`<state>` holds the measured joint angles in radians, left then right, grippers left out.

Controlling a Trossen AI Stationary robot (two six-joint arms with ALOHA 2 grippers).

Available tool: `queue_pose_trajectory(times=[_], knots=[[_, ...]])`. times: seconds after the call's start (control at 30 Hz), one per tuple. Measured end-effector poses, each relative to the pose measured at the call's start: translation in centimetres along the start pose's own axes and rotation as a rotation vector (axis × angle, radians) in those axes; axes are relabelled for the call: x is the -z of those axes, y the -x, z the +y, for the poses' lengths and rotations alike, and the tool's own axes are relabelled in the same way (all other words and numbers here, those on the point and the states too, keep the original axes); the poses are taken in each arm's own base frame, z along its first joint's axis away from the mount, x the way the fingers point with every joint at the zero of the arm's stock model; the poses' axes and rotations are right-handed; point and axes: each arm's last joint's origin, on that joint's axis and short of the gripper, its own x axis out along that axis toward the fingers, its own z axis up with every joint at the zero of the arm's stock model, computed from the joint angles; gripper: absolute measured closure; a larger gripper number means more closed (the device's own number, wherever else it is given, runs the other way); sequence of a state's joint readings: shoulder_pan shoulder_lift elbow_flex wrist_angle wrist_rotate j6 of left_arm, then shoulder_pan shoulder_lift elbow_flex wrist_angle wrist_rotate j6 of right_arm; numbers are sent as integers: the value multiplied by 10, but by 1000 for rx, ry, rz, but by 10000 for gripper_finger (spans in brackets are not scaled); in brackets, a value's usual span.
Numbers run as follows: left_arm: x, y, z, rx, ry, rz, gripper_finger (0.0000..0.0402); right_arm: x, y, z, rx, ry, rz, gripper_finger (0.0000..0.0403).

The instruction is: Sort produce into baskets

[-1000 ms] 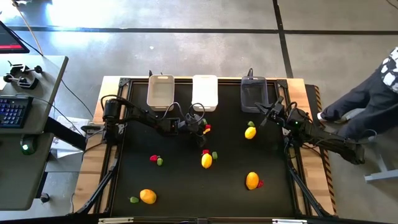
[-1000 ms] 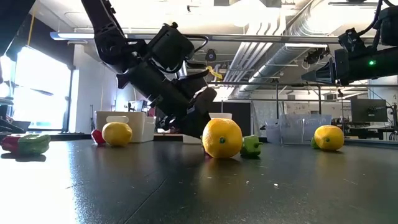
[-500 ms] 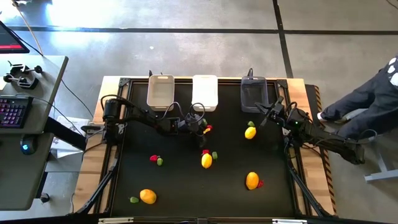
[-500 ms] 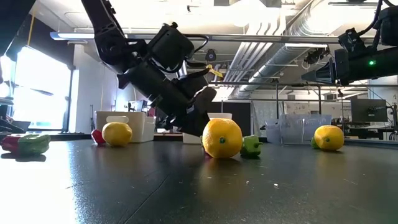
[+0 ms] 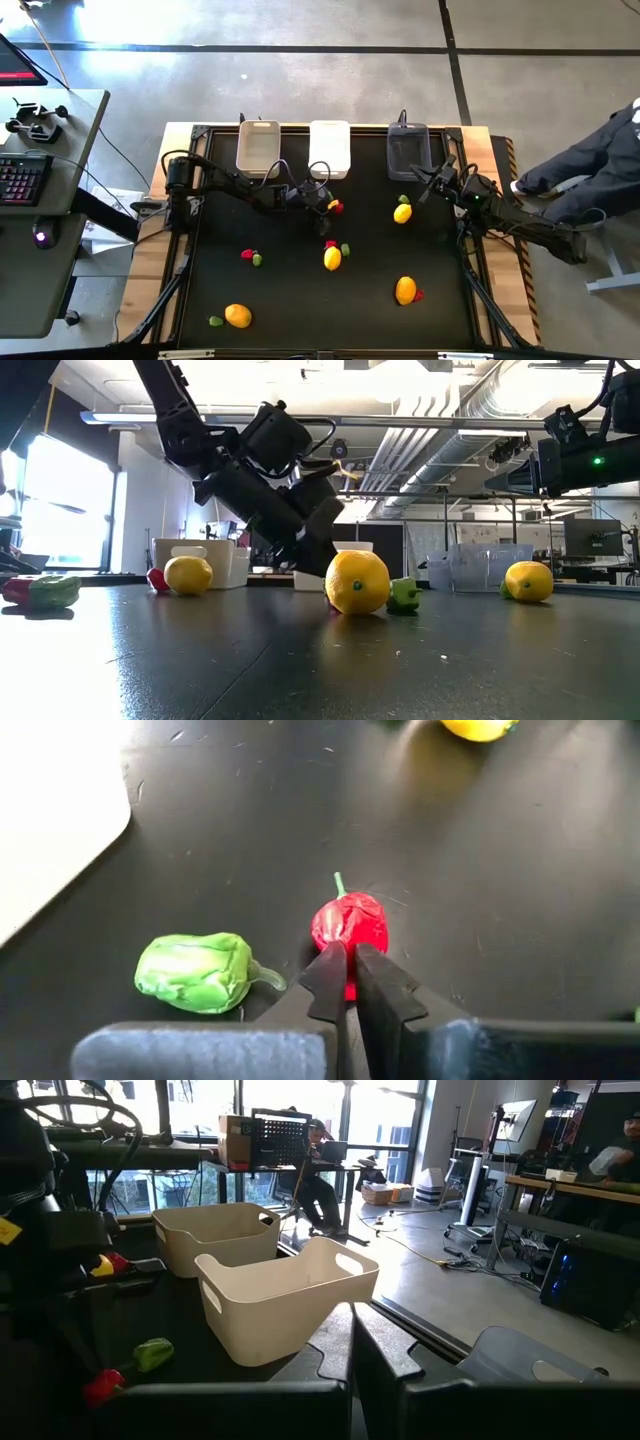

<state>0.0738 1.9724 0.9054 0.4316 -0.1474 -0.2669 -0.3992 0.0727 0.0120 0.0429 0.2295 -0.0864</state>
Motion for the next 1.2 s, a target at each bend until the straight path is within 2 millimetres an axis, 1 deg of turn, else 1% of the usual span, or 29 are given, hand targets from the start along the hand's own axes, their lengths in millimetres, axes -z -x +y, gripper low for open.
queue_pose_trajectory(times=[0.13,0.27,0.47,0.6,0.73,0.97,1.07,1.2], knots=[[-1,1,-7,31,-75,-23,401,0,0,0,0,0,0,402],[-3,4,-15,80,-101,-37,401,0,0,0,0,0,0,402],[-2,10,-26,105,-153,-34,401,0,0,0,-1,0,0,402],[-11,19,-28,110,-162,-48,401,0,0,0,0,0,0,402],[-24,36,-28,105,-217,-59,401,0,0,0,0,0,0,402],[-52,74,-28,97,-257,-119,401,0,0,0,0,0,0,402],[-62,92,-22,53,-253,-127,401,0,0,0,-1,0,0,402],[-67,117,-6,-89,-225,-58,401,0,0,0,0,0,0,402]])
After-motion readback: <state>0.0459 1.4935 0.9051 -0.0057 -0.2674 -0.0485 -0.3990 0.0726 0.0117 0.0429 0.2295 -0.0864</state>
